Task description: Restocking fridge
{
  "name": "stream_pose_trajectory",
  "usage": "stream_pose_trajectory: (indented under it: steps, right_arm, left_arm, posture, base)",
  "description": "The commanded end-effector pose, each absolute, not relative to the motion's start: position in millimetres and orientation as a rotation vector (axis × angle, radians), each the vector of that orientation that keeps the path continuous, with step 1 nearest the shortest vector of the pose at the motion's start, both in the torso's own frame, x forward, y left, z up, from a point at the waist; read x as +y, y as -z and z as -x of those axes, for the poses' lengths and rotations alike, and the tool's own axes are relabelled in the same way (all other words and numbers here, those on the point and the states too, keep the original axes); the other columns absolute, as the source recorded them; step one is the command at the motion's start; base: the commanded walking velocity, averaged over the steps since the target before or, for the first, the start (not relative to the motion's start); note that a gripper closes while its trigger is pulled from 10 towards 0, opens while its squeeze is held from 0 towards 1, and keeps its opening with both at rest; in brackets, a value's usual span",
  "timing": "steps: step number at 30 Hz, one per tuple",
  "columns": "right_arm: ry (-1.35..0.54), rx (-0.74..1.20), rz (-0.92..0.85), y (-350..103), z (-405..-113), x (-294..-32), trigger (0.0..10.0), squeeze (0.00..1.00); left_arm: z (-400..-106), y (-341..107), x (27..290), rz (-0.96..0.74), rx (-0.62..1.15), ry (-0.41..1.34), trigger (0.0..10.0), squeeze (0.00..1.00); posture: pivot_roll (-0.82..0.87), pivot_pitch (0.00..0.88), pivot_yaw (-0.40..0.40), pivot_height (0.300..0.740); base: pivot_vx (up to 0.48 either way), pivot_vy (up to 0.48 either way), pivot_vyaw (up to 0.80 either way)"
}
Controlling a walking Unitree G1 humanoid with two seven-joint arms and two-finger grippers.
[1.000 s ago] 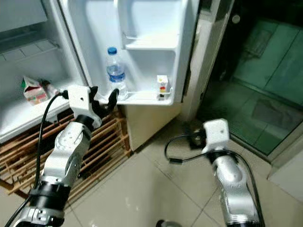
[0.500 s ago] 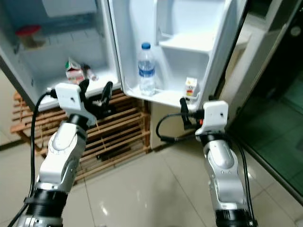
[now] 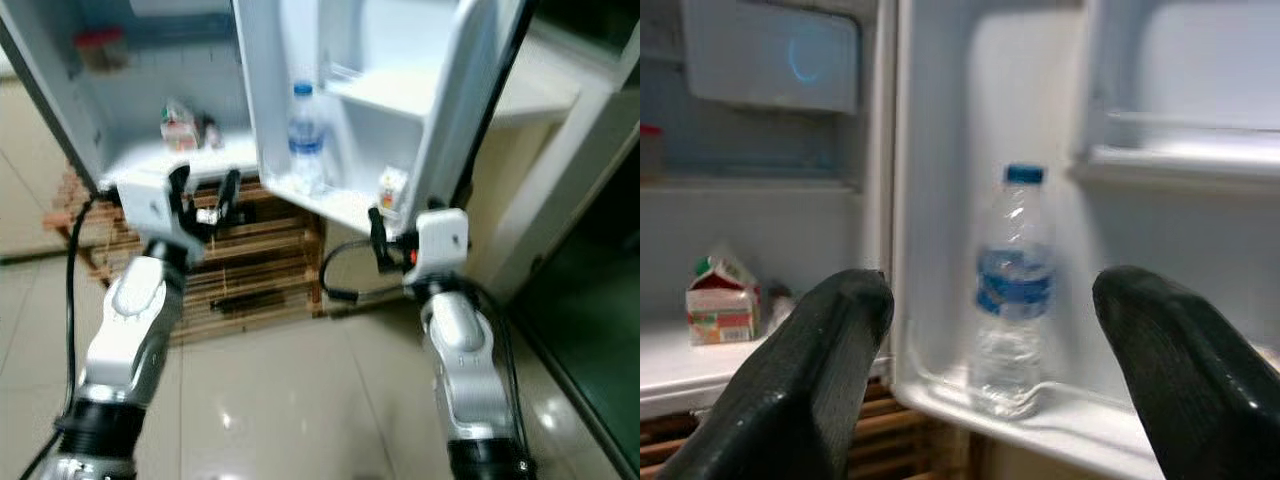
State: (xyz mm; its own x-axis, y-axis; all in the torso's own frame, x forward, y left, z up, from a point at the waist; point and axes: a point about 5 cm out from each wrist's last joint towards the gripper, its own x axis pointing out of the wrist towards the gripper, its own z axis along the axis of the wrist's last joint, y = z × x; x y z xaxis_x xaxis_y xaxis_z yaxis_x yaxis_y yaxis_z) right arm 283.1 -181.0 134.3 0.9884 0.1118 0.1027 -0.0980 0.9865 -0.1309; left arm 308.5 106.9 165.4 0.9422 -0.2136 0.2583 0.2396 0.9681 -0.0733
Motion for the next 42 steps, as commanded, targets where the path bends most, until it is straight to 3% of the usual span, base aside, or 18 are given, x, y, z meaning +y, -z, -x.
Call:
stream_pose_trajectory:
  steps: [1, 10, 15, 21, 24, 25, 36, 42]
  right_arm:
    - [-0.111, -0.141, 0.129, -142, -286, -177, 10.0, 0.0]
    - [0.006, -0.145, 0.158, -141, -287, -193, 10.0, 0.0]
    - [0.169, -0.092, 0.229, -130, -284, -216, 10.0, 0.0]
    - [0.295, 0.019, 0.33, -115, -279, -219, 10.0, 0.0]
    - [0.42, 0.074, 0.307, -108, -284, -239, 10.0, 0.0]
    - [0.497, 0.071, 0.311, -112, -290, -254, 10.0, 0.0]
    - [0.646, 0.015, 0.408, -135, -309, -282, 10.0, 0.0]
    - [0.593, -0.05, 0.357, -151, -333, -270, 10.0, 0.0]
  left_arm:
    - [-313, -168, 118, 0.1, -0.252, 0.18, 10.0, 0.0]
    - [-311, -148, 153, 0.171, -0.144, 0.032, 10.0, 0.0]
    - [-305, -126, 177, 0.069, -0.069, -0.022, 10.0, 0.0]
    - [-312, -97, 208, 0.0, 0.018, -0.149, 10.0, 0.0]
    - [-311, -88, 223, -0.003, 0.068, -0.199, 10.0, 0.0]
    - [-307, -79, 228, -0.033, 0.114, -0.187, 10.0, 0.0]
    - [-276, -61, 255, -0.166, 0.185, -0.132, 10.0, 0.0]
    - [-269, -52, 244, -0.176, 0.23, -0.031, 10.0, 0.0]
  posture:
    - [-0.18, 0.0, 0.03, 0.74]
    - [-0.17, 0.0, 0.031, 0.74]
    - [-0.12, 0.0, 0.018, 0.74]
    - [-0.11, 0.0, 0.025, 0.74]
    - [-0.11, 0.0, 0.036, 0.74]
    - [-0.1, 0.0, 0.048, 0.74]
    - [-0.01, 0.023, 0.086, 0.74]
    - [0.0, 0.037, 0.09, 0.74]
  base:
    - [0.304, -0.368, 0.69]
    - [0.276, -0.185, 0.38]
    - [0.0, 0.0, 0.0]
    - [0.0, 0.0, 0.0]
    - [0.0, 0.0, 0.0]
    - [0.0, 0.0, 0.0]
    - [0.0, 0.0, 0.0]
    - [0.0, 0.0, 0.0]
